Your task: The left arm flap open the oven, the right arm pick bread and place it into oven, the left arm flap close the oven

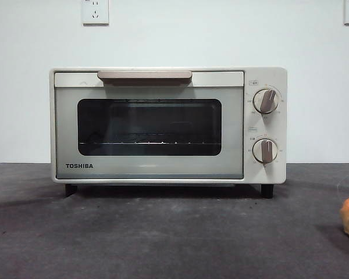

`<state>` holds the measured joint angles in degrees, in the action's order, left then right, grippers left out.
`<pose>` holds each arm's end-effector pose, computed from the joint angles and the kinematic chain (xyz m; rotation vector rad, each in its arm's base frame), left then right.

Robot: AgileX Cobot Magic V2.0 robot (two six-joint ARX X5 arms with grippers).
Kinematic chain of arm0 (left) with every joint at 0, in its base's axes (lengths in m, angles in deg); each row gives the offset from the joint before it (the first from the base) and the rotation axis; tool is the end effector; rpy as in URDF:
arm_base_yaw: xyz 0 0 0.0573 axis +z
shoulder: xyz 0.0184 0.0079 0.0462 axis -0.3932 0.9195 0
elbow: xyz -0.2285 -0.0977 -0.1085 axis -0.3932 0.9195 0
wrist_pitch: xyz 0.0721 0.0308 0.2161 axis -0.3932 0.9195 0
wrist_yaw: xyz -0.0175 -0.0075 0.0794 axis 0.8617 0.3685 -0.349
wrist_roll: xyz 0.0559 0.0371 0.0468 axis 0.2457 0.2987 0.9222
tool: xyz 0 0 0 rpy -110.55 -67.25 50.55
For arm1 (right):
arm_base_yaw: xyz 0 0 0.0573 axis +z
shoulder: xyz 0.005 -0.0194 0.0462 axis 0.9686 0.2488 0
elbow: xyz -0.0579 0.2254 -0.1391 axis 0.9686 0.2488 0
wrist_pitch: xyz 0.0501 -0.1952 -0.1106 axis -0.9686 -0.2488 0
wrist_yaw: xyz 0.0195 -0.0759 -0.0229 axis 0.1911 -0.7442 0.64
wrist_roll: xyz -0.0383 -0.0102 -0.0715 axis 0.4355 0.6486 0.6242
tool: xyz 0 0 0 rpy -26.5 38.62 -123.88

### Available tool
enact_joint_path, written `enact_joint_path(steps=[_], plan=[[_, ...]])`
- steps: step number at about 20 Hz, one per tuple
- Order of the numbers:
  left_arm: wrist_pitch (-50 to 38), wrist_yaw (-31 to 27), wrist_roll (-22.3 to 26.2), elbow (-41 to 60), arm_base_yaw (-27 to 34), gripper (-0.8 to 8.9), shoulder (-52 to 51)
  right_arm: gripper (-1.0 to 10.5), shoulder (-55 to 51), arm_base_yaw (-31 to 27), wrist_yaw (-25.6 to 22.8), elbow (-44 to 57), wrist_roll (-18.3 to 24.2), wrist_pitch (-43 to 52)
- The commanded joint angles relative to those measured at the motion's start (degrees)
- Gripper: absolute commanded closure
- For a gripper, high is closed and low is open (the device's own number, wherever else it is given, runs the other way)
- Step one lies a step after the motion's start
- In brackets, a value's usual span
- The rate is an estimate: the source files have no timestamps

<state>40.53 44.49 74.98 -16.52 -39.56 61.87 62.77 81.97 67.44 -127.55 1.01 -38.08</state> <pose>0.1187 -0.0748 0.3328 -0.2078 0.3667 -0.8506 0.0864 0.0456 0.3320 0.2160 0.4503 0.6292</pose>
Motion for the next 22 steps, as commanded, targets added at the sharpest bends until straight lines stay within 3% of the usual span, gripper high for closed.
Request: enact_joint_path(steps=[1,7,13,18,22], plan=[[-0.6,-0.2,0.3,-1.3,-0.2,2.94,0.3,4.5,2.6,0.2,-3.3,-0.9,-1.6,-3.1],[-0.6,-0.2,0.3,-1.3,-0.2,2.94,0.3,4.5,10.2,0.2,-8.8,-0.8,-1.1,-11.8],[-0.6,-0.2,0.3,-1.3,-0.2,2.94,0.2,4.5,19.3,1.4,-12.9,-0.2,-1.6,-14.4],[-0.6,-0.2,0.3,-1.3,-0.8,2.94,0.1,4.5,29.4,7.4,-20.5,0.8,-5.3,-16.0],[-0.4,-0.2,0.3,-1.3,-0.9,2.94,0.2,4.5,34.2,11.4,-21.0,2.9,-7.5,-13.4]])
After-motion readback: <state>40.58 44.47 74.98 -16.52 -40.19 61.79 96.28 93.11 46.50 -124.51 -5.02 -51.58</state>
